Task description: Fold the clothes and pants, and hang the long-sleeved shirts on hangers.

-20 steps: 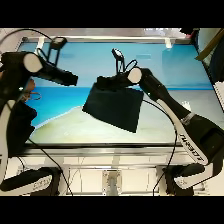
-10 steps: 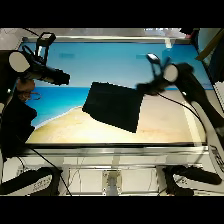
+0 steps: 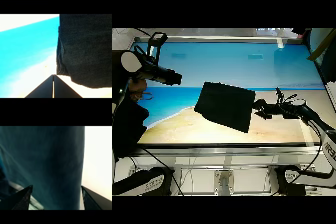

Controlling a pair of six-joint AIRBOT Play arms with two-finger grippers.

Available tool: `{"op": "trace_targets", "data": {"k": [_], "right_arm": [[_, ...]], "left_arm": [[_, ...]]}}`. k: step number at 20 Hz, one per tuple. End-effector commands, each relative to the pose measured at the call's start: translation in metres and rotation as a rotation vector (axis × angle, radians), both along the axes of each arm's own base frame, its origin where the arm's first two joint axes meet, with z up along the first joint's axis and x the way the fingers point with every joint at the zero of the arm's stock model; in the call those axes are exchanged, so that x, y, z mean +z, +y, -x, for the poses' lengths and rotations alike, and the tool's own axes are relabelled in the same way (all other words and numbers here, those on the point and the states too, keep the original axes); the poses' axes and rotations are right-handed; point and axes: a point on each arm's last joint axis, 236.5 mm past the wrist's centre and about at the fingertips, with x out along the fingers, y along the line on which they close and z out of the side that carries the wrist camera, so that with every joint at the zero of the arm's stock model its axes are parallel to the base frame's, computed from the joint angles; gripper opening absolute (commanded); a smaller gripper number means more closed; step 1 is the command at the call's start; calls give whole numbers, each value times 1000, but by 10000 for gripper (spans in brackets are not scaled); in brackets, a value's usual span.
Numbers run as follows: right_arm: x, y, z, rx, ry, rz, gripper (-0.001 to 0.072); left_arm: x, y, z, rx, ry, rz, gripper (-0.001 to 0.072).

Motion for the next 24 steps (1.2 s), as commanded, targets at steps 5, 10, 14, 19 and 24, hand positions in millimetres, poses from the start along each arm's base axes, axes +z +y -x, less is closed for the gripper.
{"op": "trace_targets", "data": {"k": [5,10,14,19,24], "right_arm": [[-31,32,-29,45,-18,-30,668],[-4,71,-51,165,-138,-8,163],[35,-6,-83,63,-204,116,41],[60,-222,-14,-158,-51,442,40],[95,-408,113,-649,30,568,40]], "left_arm": [[1,-1,1,28,10,26,18],[0,-1,1,28,13,26,19],[-7,0,12,21,66,11,18],[-7,1,13,22,70,8,18],[-4,7,5,34,34,-11,18]]}}
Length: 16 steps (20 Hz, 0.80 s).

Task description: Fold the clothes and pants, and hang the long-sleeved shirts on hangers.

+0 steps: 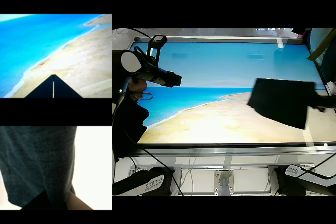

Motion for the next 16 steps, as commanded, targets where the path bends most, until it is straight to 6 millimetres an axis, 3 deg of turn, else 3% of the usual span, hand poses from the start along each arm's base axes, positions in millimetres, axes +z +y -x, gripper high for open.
{"op": "trace_targets", "data": {"k": [1,3,5,7,10,11,12,13,15,16], "right_arm": [[11,-110,123,-340,59,69,40],[2,-141,184,-509,76,57,40],[-17,-149,231,-614,100,39,40],[-43,-143,261,-713,129,-10,40],[-81,-117,296,-779,243,-86,42],[-86,-111,303,-799,271,-114,144],[-85,-105,309,-811,292,-141,372],[-78,-102,312,-823,291,-168,468],[-45,-112,310,-862,256,-183,469],[-19,-125,303,-873,202,-157,469]], "left_arm": [[1,3,-3,6,-13,-10,18],[1,3,-3,6,-12,-10,18],[1,3,-3,6,-12,-10,18],[1,3,-3,5,-12,-10,18],[1,3,-3,5,-12,-10,18],[1,3,-3,6,-12,-10,18],[1,3,-2,5,-12,-10,18],[1,3,-2,5,-12,-10,18],[1,3,-2,5,-12,-10,18],[1,3,-2,5,-12,-10,19]]}}
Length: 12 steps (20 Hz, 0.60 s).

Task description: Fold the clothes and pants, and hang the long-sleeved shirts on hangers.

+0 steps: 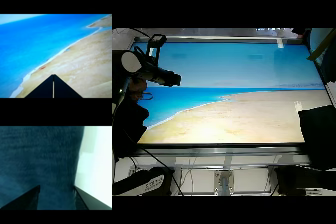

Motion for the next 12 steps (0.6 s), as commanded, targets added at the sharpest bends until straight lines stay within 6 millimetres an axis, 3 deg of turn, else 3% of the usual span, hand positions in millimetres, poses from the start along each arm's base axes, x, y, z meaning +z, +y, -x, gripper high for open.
{"op": "trace_targets", "data": {"k": [1,3,4,5,6,7,9,12], "right_arm": [[63,-16,-13,-55,-108,49,468],[130,-38,-59,-58,-324,207,442],[163,-41,-93,-40,-462,268,382],[186,-30,-131,35,-564,286,277],[206,-7,-174,167,-647,303,101],[217,22,-211,311,-691,311,40],[219,84,-267,580,-697,325,41],[198,158,-312,847,-621,310,41]], "left_arm": [[0,0,0,0,0,0,18],[-1,0,2,-1,10,-2,19],[-3,1,5,-2,25,-5,19],[-6,2,10,-5,46,-10,19],[-9,3,15,-7,73,-16,19],[-11,3,20,-10,94,-21,19],[-11,3,20,-10,97,-22,19],[-11,3,20,-10,96,-22,19]]}}
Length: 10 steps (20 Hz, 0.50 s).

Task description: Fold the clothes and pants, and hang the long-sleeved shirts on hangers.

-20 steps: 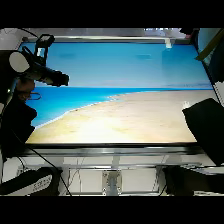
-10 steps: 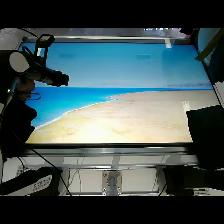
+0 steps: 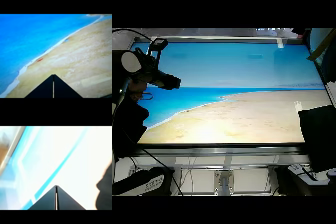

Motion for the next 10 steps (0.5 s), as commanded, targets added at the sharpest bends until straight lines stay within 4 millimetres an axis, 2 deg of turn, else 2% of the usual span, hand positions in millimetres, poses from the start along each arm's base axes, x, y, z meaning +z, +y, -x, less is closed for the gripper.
{"op": "trace_targets", "data": {"k": [1,3,4,7,10], "right_arm": [[-8,88,-50,291,41,135,42],[-28,108,-50,380,135,214,42],[-32,115,-51,405,150,230,42],[-31,131,-56,448,139,232,42],[-31,132,-56,450,140,233,42]], "left_arm": [[-2,1,3,-2,15,-3,19],[-2,1,3,-2,15,-3,19],[-2,1,3,-2,15,-3,19],[-2,1,3,-2,15,-3,19],[-2,1,3,-2,15,-3,19]]}}
